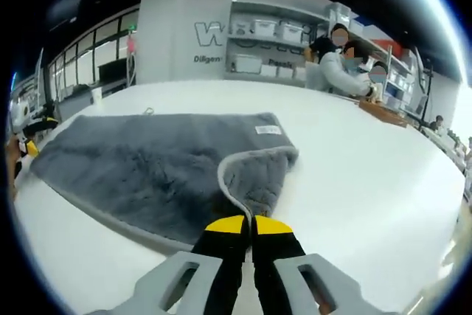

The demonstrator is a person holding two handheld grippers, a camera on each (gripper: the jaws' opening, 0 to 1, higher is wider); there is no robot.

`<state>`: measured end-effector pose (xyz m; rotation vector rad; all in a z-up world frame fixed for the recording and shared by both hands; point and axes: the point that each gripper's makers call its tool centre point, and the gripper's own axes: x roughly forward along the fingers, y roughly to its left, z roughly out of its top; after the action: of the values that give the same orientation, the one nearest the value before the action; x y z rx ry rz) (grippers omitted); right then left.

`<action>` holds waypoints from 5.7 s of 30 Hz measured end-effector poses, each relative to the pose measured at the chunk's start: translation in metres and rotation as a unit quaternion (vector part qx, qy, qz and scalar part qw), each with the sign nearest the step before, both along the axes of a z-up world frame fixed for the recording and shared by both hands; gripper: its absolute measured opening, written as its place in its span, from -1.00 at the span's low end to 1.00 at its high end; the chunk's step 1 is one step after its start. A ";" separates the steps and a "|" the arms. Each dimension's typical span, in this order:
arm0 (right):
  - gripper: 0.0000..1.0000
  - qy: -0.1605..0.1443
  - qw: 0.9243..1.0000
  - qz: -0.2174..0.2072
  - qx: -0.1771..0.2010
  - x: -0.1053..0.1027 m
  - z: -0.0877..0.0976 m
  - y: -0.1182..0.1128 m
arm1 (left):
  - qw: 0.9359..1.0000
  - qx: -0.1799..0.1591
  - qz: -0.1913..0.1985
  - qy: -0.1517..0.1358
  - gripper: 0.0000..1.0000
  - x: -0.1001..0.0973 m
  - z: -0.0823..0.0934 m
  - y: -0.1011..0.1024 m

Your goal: Open the folded towel by lifting each exposed corner and separating the folded layers until the towel lies flat within the target outline without major curled edges

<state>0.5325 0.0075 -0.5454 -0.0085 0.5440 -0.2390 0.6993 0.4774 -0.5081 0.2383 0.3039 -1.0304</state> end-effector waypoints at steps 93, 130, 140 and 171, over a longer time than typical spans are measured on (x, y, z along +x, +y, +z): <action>-0.16 0.001 0.874 0.485 -0.010 0.083 0.020 0.275 | 0.996 -0.047 0.068 0.035 0.99 -0.029 0.007 0.049; -1.00 0.062 0.815 0.575 0.008 0.048 -0.018 0.308 | 0.998 -0.006 0.039 0.038 0.98 -0.039 -0.006 0.033; -1.00 0.072 0.804 0.590 0.010 0.037 -0.018 0.310 | 0.998 -0.010 0.030 0.048 0.95 -0.041 -0.009 0.028; -0.12 0.022 0.864 0.504 -0.001 0.063 0.002 0.268 | 0.998 -0.014 0.035 0.056 0.58 -0.041 -0.009 0.035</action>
<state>0.5960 0.2751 -0.5436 -0.2957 0.5218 0.7917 0.6583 0.5120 -0.5168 0.1439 0.3961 -0.9793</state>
